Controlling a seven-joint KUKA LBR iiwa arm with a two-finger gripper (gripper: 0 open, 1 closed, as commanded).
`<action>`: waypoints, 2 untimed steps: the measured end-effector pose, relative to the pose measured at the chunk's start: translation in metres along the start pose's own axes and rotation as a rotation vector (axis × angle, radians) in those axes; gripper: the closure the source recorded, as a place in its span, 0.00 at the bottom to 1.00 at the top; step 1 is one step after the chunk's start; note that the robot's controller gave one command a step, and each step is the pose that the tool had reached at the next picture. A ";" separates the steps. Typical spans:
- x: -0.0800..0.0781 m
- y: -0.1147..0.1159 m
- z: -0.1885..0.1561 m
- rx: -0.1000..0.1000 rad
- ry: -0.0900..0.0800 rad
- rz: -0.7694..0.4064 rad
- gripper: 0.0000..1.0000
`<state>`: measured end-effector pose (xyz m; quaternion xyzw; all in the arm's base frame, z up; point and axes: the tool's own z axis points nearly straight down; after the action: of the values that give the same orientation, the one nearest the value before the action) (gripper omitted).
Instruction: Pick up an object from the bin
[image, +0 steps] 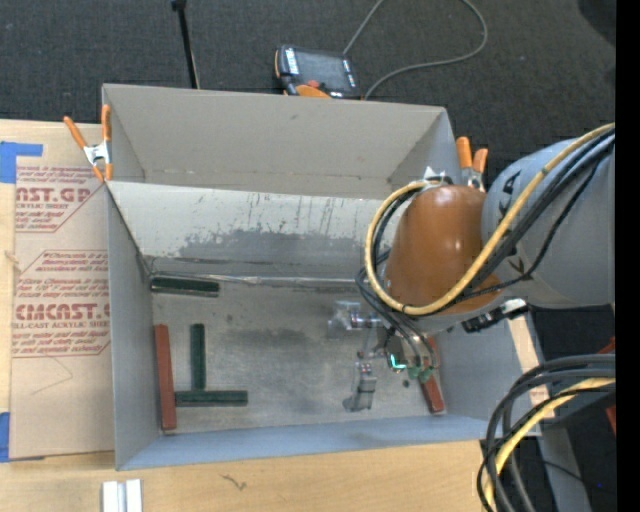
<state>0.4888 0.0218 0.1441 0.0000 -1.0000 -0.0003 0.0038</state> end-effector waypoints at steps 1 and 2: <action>-0.081 -0.082 0.033 0.004 -0.013 0.061 0.00; -0.047 -0.178 0.060 0.003 -0.006 -0.156 0.00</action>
Offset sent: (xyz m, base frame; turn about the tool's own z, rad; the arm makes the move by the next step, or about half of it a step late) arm 0.0784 -0.0774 -0.0316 0.0550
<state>0.5349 -0.1561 0.0831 0.0780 -0.9970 0.0010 0.0007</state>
